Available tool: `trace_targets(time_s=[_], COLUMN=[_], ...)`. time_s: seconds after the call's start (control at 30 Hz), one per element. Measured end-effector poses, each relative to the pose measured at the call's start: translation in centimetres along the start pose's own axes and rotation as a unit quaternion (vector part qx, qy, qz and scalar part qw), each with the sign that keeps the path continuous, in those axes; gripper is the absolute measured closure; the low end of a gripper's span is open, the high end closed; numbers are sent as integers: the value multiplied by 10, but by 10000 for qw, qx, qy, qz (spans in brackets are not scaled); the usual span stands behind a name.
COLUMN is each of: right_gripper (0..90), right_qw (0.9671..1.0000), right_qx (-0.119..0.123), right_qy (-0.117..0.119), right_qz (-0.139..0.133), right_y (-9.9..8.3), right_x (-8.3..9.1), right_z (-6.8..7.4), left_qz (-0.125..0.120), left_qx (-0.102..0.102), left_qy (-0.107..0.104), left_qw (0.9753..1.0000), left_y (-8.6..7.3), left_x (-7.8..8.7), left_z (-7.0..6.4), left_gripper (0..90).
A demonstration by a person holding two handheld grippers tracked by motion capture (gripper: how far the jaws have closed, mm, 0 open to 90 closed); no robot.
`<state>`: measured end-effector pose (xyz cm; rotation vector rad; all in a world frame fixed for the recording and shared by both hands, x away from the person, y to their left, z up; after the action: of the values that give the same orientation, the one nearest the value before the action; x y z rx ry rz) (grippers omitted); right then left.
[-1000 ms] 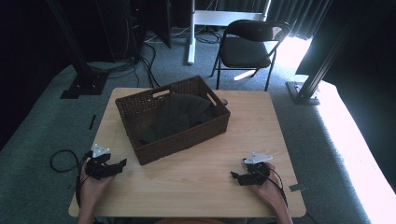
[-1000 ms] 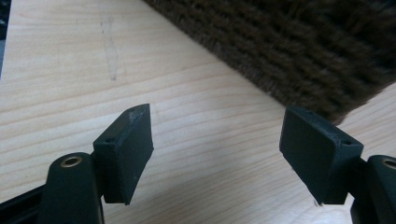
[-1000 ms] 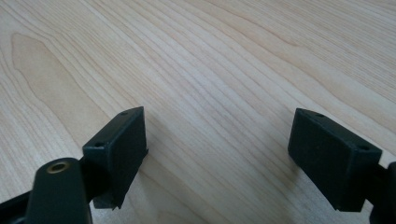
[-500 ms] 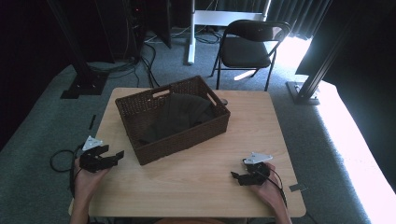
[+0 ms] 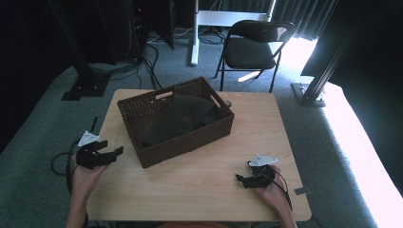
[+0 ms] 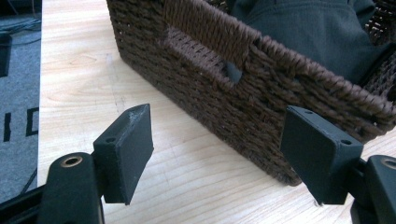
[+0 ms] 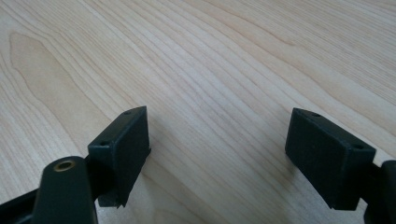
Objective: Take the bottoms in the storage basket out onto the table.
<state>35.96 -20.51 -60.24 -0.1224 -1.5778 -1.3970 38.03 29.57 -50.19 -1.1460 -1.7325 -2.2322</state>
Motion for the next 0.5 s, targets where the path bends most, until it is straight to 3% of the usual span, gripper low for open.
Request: trace_targets(time_s=[0.5], right_gripper=[211], right_qw=[10000], right_qx=[36], right_qy=[56], right_qz=[-35], right_y=[0], right_x=[0], right_z=[-3], left_qz=[-159], left_qx=[-201], left_qy=[-96], left_qw=[9996], left_y=[28], left_x=[-1], left_z=[1], left_gripper=[276])
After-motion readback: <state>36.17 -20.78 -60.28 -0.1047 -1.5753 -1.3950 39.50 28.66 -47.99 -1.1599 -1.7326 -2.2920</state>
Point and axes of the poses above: each handheld gripper's, and its own axes: x roughly backward along the jaws, y roughly out of its top, z roughly to its left, the point moved 8 cm from there along -x, roughly forward along the jaws, and after that the axes turned 12 degrees about -x, right-handed, at the moved point
